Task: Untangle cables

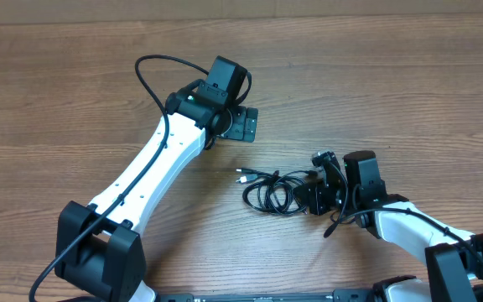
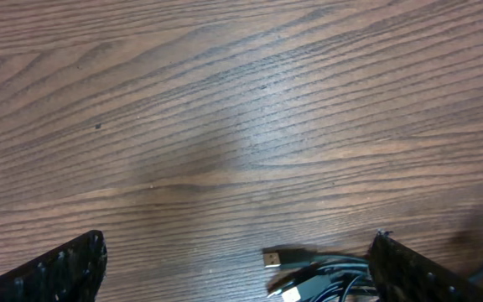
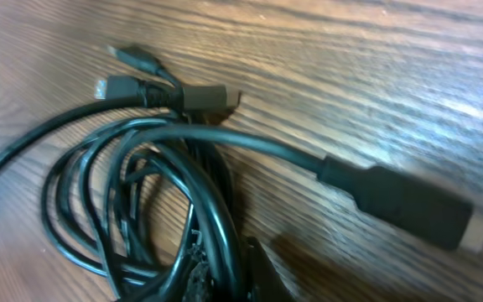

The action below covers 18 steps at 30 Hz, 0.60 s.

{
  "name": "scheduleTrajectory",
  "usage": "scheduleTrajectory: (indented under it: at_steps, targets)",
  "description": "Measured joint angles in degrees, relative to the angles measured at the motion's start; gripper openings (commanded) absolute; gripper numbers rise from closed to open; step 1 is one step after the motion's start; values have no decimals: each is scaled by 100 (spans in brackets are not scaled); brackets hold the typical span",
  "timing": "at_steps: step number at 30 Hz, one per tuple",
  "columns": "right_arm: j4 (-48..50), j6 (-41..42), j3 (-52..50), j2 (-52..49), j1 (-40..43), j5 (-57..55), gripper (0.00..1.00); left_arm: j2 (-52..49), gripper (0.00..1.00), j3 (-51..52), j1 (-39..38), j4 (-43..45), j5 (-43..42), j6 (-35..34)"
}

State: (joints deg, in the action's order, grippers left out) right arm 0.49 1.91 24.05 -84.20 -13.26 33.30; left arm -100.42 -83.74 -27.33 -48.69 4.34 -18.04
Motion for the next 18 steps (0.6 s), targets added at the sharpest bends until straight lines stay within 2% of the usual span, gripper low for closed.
scheduleTrajectory:
  at_steps: [9,18]
  targets:
    - [509,-39,4,168,0,605,4,0,100,0,0,0,0,0]
    - [1189,-955,190,1499,0,710,4,0,99,0,0,0,0,0]
